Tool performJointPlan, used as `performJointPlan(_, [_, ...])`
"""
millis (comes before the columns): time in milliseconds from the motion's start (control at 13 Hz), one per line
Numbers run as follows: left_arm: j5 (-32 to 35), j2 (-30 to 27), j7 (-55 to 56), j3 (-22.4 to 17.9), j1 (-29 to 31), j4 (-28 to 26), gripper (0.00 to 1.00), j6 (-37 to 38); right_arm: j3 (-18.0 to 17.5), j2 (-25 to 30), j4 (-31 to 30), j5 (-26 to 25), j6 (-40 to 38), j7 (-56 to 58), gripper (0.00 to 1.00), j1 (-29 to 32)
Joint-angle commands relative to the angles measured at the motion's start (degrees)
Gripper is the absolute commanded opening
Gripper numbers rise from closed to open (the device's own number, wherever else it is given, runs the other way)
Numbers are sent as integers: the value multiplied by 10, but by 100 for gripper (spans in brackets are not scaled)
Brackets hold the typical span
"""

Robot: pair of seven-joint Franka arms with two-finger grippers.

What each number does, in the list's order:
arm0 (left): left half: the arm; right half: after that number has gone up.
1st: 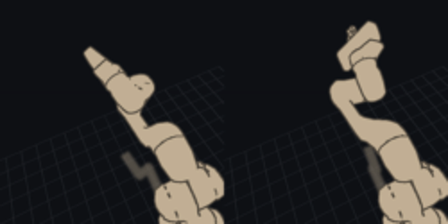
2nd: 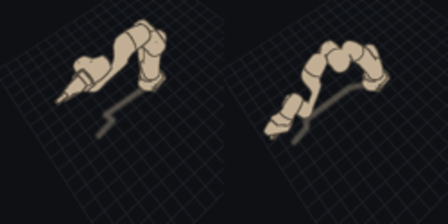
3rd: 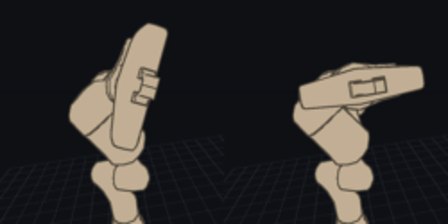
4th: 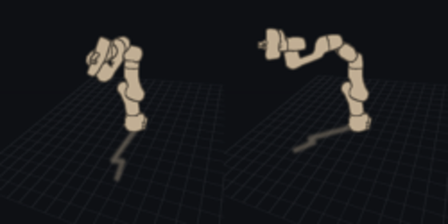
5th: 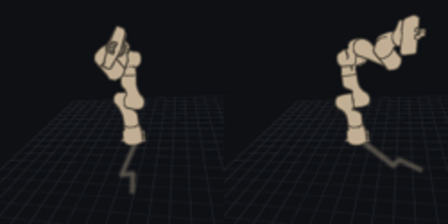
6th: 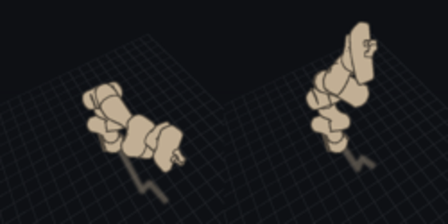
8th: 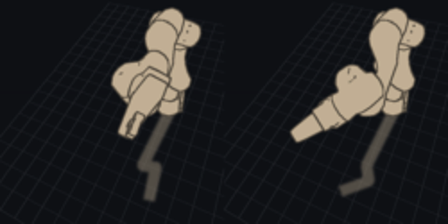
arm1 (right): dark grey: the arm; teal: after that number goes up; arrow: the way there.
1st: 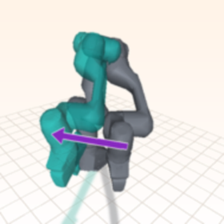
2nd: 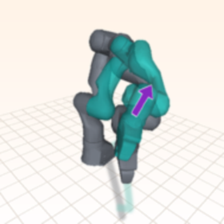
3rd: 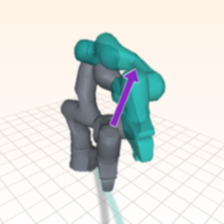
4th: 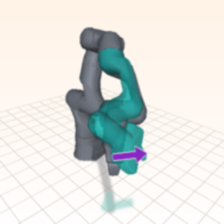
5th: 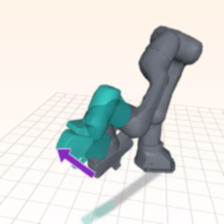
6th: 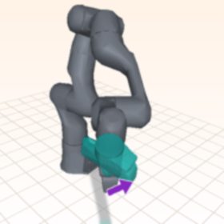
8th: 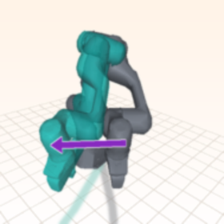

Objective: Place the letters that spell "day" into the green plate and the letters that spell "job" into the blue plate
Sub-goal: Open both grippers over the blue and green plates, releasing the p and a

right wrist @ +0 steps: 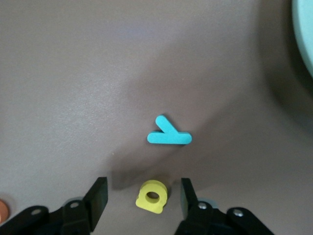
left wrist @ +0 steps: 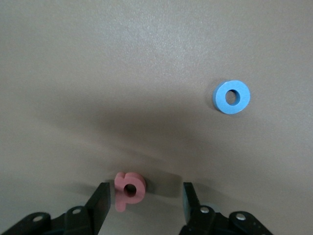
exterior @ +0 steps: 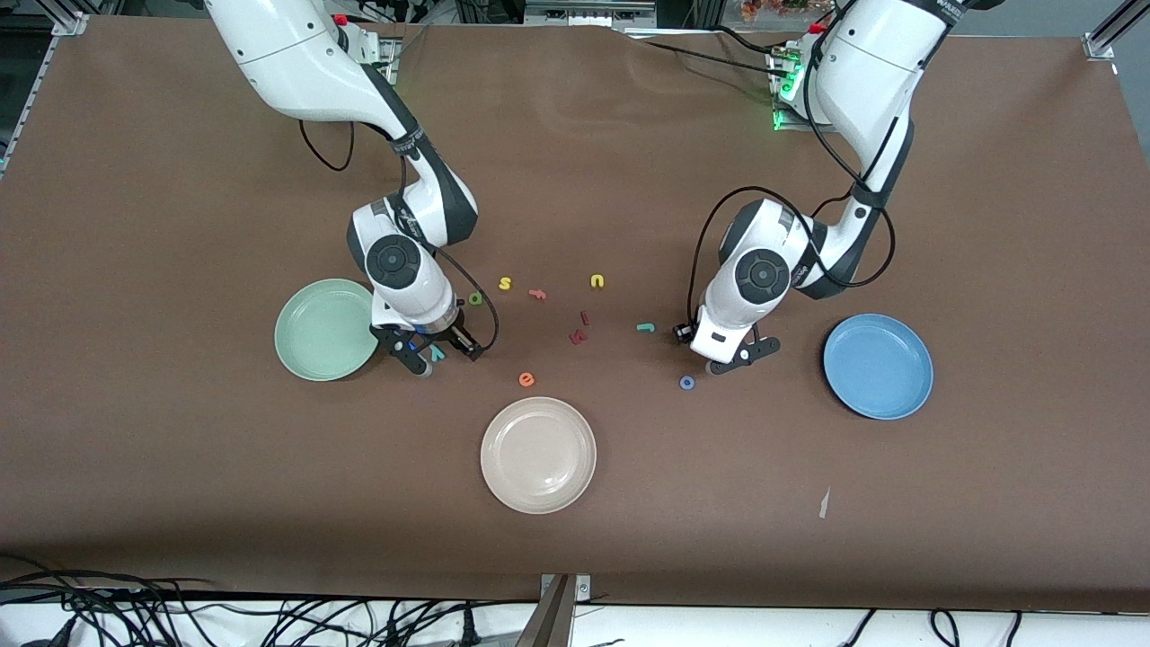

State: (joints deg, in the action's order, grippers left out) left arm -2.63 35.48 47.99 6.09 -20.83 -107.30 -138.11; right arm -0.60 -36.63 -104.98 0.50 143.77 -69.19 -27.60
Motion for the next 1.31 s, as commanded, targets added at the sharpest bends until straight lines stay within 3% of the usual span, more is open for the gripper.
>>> performJointPlan(0, [3,2,10,-7,-8,0,64,-3,0,6,-13,6,11,-8,68,-1])
performJointPlan(385, [12,2,10,-7,-7,-7,54,-2,-7,6,-18,6,10,-9,65,-1])
performJointPlan(615, [12,1,9,-7,-7,-8,31,-1,-11,6,-21,6,9,-9,45,-1])
performJointPlan(846, [12,1,9,-8,-6,-8,21,0,-10,8,-22,6,6,-1,17,-1])
performJointPlan(1000, [12,0,8,-8,-5,-6,17,4,-10,14,-15,5,2,4,13,-1])
performJointPlan(1231, [13,-11,-2,-12,1,14,13,46,-8,52,-14,5,-69,21,13,2])
